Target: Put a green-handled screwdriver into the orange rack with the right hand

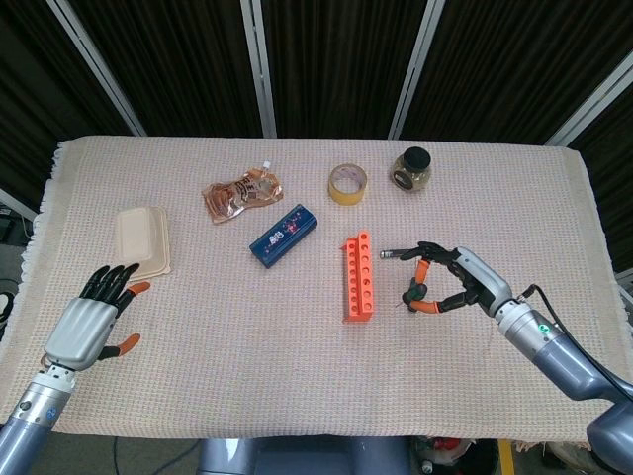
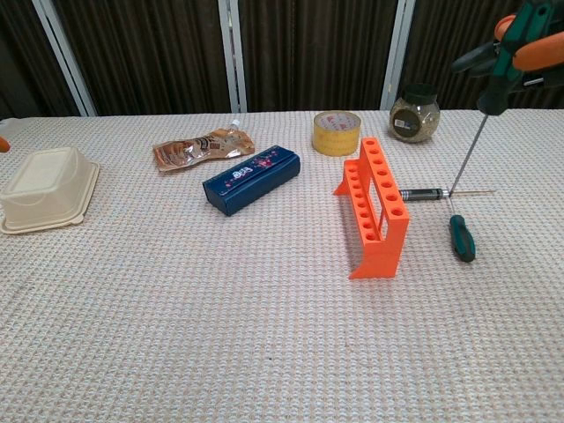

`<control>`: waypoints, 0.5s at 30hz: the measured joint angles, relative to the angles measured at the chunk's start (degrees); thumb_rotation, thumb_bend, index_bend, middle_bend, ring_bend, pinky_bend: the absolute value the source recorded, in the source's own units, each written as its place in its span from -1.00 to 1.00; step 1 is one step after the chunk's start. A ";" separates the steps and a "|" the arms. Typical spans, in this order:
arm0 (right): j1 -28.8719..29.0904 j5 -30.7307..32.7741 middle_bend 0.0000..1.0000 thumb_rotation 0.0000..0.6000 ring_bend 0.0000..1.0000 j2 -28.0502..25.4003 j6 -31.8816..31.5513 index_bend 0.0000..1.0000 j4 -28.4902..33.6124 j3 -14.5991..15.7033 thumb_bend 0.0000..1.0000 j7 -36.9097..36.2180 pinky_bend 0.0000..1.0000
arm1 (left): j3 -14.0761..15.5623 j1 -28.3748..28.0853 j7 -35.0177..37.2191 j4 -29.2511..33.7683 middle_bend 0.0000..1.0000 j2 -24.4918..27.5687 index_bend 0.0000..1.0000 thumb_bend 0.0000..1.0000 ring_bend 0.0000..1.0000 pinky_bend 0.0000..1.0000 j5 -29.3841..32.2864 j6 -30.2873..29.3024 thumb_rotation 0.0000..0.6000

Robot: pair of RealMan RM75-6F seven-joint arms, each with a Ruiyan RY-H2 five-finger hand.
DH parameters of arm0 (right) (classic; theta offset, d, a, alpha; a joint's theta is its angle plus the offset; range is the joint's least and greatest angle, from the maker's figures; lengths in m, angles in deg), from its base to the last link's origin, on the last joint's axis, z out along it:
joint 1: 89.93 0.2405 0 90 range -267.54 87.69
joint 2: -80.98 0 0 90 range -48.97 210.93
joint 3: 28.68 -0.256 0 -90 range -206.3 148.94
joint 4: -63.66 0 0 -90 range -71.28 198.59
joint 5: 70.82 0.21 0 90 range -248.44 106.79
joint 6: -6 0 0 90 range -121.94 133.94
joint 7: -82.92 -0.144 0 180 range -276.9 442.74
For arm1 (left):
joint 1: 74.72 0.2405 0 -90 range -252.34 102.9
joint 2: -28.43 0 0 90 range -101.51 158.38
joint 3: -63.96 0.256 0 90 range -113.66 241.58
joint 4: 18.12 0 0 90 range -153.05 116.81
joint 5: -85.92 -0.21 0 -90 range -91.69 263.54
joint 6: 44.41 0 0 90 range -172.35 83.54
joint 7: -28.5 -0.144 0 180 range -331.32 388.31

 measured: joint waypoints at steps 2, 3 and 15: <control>1.07 -2.92 -0.50 1.00 -0.95 -0.15 -1.66 0.28 -1.31 1.22 -0.62 -4.50 -0.83 | 0.15 -0.05 -0.25 -0.04 -1.00 -0.21 -0.62 -0.52 -1.00 -1.00 0.44 0.40 1.00; 1.60 -3.92 -0.50 1.00 -0.95 -0.21 -2.35 0.28 -1.80 1.82 -0.62 -6.28 -0.83 | 0.17 -0.08 -0.32 -0.06 -1.00 -0.30 -0.62 -0.52 -1.00 -1.00 0.66 0.50 1.00; 12.63 -9.24 -0.50 1.00 -0.95 0.68 -6.60 0.28 -6.80 10.57 -0.62 -20.00 -0.83 | -1.25 -0.58 -0.16 0.55 -1.00 0.15 -0.63 -0.52 -1.00 -1.00 1.89 -0.17 1.00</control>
